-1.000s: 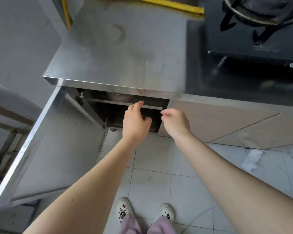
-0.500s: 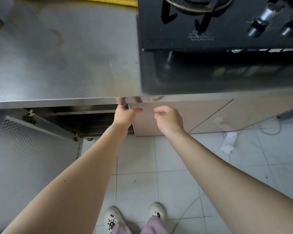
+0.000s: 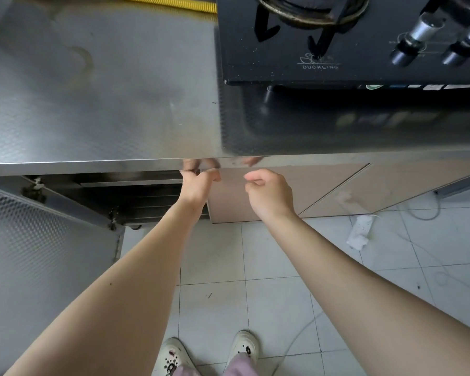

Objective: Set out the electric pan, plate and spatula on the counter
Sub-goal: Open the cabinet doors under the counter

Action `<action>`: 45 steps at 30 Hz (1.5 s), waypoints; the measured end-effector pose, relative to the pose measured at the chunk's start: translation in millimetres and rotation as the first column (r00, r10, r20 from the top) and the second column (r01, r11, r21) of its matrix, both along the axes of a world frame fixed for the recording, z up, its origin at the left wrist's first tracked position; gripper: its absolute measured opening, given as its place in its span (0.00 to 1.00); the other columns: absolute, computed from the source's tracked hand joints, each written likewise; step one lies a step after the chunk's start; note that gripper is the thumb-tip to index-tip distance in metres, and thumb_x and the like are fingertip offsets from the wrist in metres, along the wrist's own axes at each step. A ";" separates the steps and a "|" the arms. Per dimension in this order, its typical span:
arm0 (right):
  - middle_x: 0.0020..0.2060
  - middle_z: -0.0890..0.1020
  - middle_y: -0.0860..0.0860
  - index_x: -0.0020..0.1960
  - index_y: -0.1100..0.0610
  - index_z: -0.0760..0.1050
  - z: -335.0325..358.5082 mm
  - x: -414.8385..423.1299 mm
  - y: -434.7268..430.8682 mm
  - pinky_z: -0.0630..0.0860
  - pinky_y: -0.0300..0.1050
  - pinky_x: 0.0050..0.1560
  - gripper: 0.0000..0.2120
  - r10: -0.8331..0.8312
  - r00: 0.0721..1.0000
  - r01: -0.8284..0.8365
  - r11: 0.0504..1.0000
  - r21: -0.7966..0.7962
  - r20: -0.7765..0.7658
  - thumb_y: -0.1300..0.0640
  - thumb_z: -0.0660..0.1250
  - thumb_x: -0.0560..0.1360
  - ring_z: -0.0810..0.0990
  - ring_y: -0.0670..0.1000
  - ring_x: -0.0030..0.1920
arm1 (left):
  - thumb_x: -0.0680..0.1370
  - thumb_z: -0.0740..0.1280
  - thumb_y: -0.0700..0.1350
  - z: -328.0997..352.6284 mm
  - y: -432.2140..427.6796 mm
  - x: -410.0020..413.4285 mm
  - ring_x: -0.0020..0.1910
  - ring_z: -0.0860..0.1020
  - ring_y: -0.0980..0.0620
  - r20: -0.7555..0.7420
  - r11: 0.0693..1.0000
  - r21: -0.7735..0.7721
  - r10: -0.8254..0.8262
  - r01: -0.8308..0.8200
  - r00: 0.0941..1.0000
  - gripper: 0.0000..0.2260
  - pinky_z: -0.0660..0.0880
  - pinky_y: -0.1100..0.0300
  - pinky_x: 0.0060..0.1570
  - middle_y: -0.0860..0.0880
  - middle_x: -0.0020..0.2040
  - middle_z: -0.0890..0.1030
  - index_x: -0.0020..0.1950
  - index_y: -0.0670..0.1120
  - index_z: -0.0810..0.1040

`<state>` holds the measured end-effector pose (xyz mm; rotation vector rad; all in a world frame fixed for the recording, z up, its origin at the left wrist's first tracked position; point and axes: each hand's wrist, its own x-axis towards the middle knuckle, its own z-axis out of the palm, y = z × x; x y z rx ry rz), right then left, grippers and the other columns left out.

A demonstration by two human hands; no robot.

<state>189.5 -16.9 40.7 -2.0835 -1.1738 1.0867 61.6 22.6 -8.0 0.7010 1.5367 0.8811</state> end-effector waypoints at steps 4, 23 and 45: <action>0.55 0.81 0.49 0.56 0.53 0.79 3.6 0.8 -4.9 0.70 0.38 0.51 0.16 -0.061 0.996 0.053 0.993 0.105 0.070 0.64 0.59 0.74 0.78 0.49 0.56 | 0.73 0.65 0.44 2.3 -15.1 -5.1 0.50 0.70 0.64 -0.004 0.993 0.073 -0.095 0.095 0.996 0.25 0.63 0.69 0.46 0.51 0.62 0.73 0.69 0.52 0.63; 0.42 0.83 0.50 0.48 0.53 0.82 -18.3 24.5 -62.4 0.66 0.46 0.60 0.08 0.157 0.750 -0.269 0.960 0.081 0.642 0.54 0.65 0.74 0.78 0.51 0.49 | 0.79 0.63 0.51 11.0 -86.3 9.1 0.33 0.82 0.53 -0.185 0.730 -0.413 -0.653 0.545 0.734 0.11 0.80 0.64 0.32 0.46 0.39 0.83 0.55 0.46 0.79; 0.68 0.73 0.55 0.57 0.53 0.80 -12.3 136.1 -121.1 0.39 0.61 0.74 0.16 0.449 0.488 -0.310 0.891 -0.332 0.749 0.61 0.67 0.70 0.57 0.53 0.76 | 0.79 0.61 0.46 -1.1 -103.2 136.1 0.61 0.75 0.43 -0.411 0.675 -0.241 -0.722 0.697 0.557 0.14 0.70 0.56 0.60 0.44 0.64 0.77 0.63 0.44 0.77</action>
